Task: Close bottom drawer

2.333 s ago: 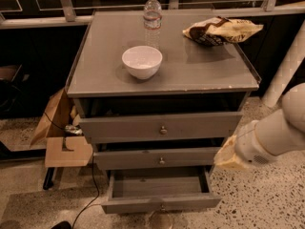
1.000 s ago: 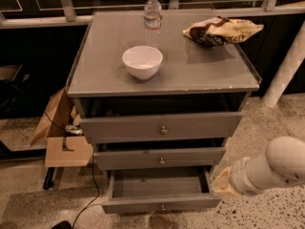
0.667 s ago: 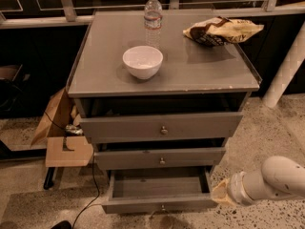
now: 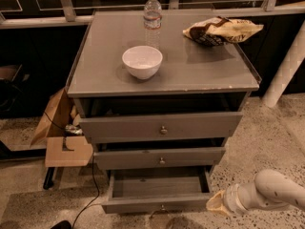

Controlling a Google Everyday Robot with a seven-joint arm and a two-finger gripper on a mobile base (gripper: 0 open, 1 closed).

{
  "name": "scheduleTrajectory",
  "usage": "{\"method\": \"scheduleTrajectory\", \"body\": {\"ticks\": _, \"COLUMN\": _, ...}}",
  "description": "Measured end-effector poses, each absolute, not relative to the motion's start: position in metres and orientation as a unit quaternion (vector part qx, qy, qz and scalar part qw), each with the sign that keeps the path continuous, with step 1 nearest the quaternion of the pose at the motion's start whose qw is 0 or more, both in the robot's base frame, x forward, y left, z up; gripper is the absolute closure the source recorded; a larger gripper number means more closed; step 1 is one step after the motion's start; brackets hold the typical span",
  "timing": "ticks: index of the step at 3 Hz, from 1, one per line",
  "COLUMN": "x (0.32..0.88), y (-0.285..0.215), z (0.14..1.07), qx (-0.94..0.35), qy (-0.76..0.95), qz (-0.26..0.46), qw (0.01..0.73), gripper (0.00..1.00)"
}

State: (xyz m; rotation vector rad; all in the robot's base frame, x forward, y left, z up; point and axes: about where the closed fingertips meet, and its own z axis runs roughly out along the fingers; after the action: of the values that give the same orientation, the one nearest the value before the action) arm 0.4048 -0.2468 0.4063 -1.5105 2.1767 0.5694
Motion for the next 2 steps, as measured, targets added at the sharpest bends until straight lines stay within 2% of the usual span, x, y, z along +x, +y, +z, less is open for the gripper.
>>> {"method": "scheduleTrajectory", "body": {"ticks": 2, "x": 0.412, "y": -0.256, "z": 0.379, "qx": -0.554, "qy": 0.78, "qz": 0.183, "qw": 0.226, "gripper": 1.0}}
